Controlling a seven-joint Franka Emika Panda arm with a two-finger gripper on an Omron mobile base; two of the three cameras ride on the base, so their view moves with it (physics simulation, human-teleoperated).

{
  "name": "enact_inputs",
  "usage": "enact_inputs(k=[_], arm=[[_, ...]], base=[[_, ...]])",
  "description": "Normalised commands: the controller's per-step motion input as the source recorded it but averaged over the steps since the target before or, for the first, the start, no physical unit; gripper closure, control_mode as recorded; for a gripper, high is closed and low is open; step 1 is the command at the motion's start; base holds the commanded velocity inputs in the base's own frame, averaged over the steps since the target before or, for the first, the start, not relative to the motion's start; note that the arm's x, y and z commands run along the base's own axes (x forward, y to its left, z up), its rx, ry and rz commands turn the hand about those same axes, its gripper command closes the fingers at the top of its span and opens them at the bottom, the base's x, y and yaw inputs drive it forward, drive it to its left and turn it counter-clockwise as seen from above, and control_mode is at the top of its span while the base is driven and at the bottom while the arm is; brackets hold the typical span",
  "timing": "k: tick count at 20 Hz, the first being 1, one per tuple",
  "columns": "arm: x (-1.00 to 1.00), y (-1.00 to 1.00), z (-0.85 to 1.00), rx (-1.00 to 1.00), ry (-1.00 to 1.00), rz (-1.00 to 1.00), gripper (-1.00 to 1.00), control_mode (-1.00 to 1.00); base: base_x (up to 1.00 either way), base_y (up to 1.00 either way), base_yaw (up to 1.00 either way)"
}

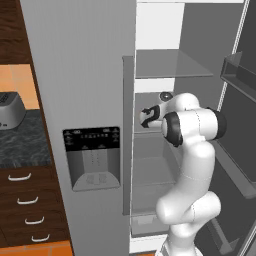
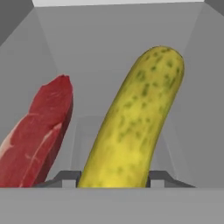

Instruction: Place one cucumber and one steak in each tupperware on the nearby counter, to pack two identical lunches.

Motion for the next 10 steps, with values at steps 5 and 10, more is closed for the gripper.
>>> enact_inputs(k=[5,10], arm=[[-0.61,0.0,0.02,0.0,-0.13,0.0,1.0,-1.0],[-1.0,0.0,0.4,0.0,-0.33,0.0,1.0,-1.0]], base=[[0.0,0.0,0.0],[0.0,0.0,0.0]])
